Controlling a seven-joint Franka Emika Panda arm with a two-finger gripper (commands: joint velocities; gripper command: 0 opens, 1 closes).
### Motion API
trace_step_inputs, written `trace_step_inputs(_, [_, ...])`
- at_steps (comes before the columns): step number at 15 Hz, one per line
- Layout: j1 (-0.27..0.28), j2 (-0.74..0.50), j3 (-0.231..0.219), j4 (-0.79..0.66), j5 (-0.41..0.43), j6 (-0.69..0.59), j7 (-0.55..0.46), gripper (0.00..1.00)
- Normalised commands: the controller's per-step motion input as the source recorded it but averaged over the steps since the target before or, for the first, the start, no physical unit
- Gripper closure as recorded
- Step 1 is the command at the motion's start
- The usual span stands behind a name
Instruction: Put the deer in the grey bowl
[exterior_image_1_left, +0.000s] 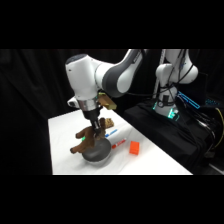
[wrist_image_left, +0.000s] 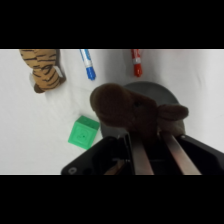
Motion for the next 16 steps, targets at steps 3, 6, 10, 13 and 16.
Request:
trace_step_inputs(3, [-0.021, 0.27, 0.045, 0.12, 0.171, 0.16, -0.10, 0.65])
trace_step_inputs(6, [-0.035, 0.23, 0.053, 0.14, 0.175, 0.09, -0.15, 0.50])
trace_step_inputs(10, [-0.043, 0.04, 0.025, 0.14, 0.120, -0.08, -0.18, 0.16])
trace_step_inputs(13, [-0.026, -0.11, 0.012, 0.13, 0.062, -0.28, -0.18, 0.00])
trace_step_inputs(16, [-0.023, -0.32, 0.014, 0.05, 0.038, -0.40, -0.19, 0.00])
